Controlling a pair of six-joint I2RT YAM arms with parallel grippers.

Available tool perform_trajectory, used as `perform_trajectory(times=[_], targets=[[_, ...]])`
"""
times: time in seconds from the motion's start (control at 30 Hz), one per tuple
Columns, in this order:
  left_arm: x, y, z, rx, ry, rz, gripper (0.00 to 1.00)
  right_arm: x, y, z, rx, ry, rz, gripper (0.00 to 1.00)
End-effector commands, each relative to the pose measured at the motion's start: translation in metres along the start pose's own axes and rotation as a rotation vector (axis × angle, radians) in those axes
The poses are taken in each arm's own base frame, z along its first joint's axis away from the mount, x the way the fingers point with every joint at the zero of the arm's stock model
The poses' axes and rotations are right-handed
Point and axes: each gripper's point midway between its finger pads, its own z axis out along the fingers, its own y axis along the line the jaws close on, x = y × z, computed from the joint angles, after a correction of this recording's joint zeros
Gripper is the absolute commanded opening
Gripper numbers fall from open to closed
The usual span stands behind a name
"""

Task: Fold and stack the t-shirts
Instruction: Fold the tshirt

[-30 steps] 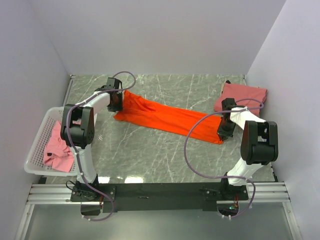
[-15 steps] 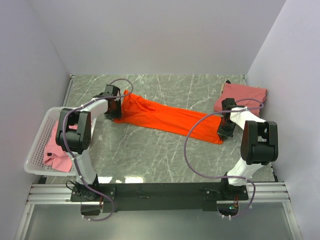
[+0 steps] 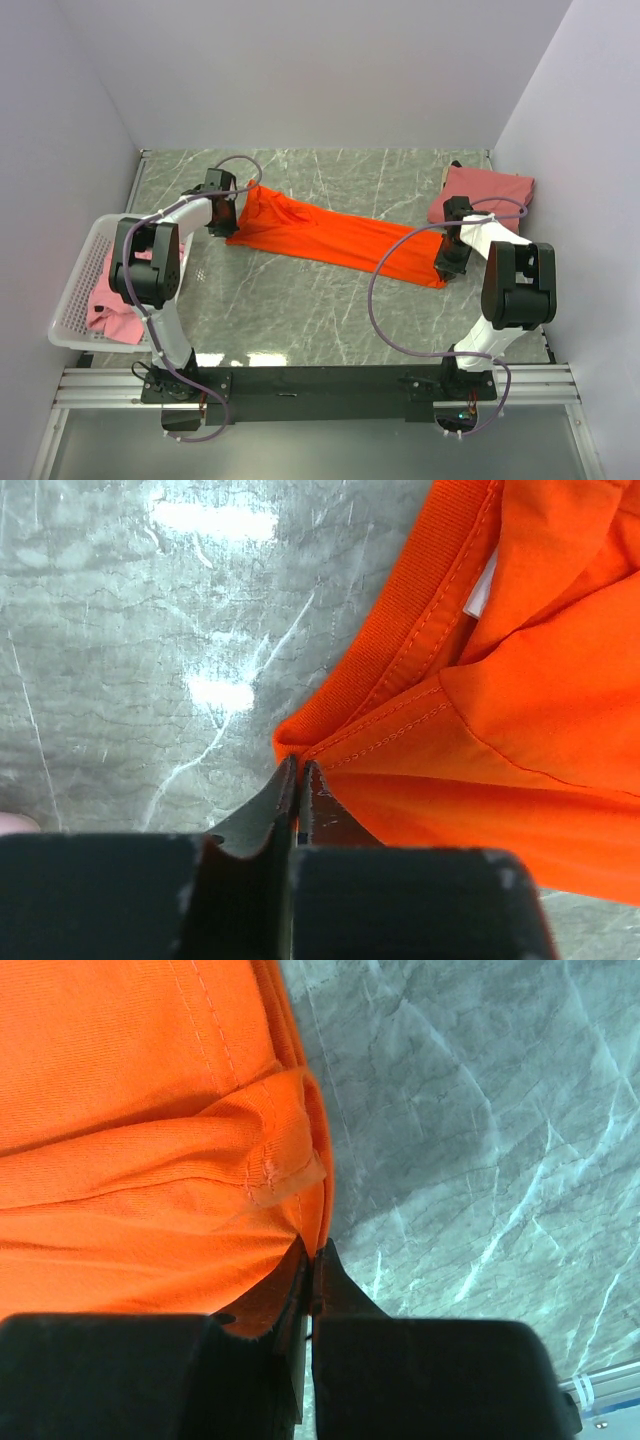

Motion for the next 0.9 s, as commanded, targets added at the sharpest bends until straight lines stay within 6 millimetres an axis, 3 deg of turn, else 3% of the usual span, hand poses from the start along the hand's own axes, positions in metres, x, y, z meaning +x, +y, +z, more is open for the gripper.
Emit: perform_trajectory(times=[0.0, 0.23, 0.53, 0.6, 0.63, 0.73, 0.8, 0.87], targets=[[-0.012, 0.005, -0.005, -0.002, -0.025, -0.011, 0.0, 0.006, -0.014, -0.005, 0.047, 0.0, 0.002, 0.0], [-0.039, 0.02, -0.029, -0.068, -0.062, -0.013, 0.0, 0.004, -0.022, -0.012, 0.082, -0.026, 0.016, 0.0], [-0.026, 0.04, -0.023, -0.194, 0.006, -0.023, 0.02, 0.015, -0.025, -0.007, 0.104, -0.001, 0.005, 0.0], [-0.022, 0.046, -0.025, -0.238, 0.03, -0.035, 0.17, 0.015, -0.024, -0.011, 0.101, -0.011, 0.004, 0.04], [-0.027, 0.047, -0.026, -0.25, 0.025, -0.039, 0.36, 0.014, -0.024, -0.012, 0.1, -0.012, 0.005, 0.09], [-0.042, 0.043, -0.036, -0.269, -0.008, -0.043, 0.6, 0.013, -0.02, -0.018, 0.095, -0.02, -0.003, 0.33], [-0.052, 0.033, -0.041, -0.262, -0.033, -0.035, 0.67, 0.009, -0.018, -0.025, 0.095, -0.035, -0.006, 0.42], [-0.066, 0.009, -0.049, -0.228, -0.067, -0.013, 0.73, 0.005, -0.014, -0.035, 0.093, -0.054, -0.018, 0.46]])
